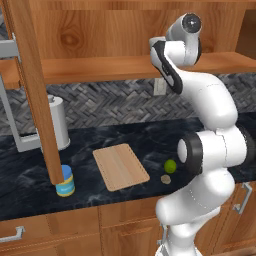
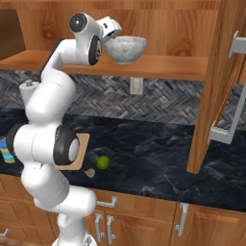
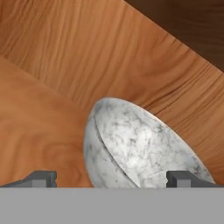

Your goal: Open the cabinet. Place the bowl and condiment on the counter. Then place the lime and garlic on the cutting board.

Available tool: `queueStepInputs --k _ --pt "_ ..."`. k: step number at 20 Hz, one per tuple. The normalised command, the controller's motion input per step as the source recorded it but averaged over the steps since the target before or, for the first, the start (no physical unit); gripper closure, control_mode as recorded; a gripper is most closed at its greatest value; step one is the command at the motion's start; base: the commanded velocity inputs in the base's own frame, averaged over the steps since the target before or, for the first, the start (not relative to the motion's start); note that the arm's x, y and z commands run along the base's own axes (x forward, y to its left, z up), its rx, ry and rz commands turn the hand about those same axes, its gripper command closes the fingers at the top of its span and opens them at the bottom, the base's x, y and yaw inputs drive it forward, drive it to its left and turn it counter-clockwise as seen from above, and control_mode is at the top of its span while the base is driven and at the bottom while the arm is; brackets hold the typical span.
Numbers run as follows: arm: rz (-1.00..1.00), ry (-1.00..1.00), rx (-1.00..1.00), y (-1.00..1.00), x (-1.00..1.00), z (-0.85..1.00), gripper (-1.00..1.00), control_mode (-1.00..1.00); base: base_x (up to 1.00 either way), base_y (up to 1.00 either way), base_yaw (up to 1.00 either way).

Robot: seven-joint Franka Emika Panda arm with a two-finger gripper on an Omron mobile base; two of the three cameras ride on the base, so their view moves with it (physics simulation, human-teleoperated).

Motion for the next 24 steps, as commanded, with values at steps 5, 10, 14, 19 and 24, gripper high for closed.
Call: queueStepInputs --k 5,10,14,19,24 --pt "0.0 0.0 0.0 -0.01 0.41 -0.09 -1.0 -1.0 0.0 0.0 0.0" --pt "0.0 0.01 0.0 -0.01 0.3 -0.08 -1.0 -1.0 0.0 0.0 0.0" --pt "-0.01 0.05 0.0 -0.07 0.18 -0.06 -1.0 -1.0 0.0 0.0 0.0" --pt "-0.02 0.1 0.0 -0.1 0.08 -0.08 -1.0 -1.0 0.0 0.0 0.0" --pt "-0.02 0.12 0.0 -0.06 0.17 -0.11 -1.0 -1.0 0.0 0.0 0.0"
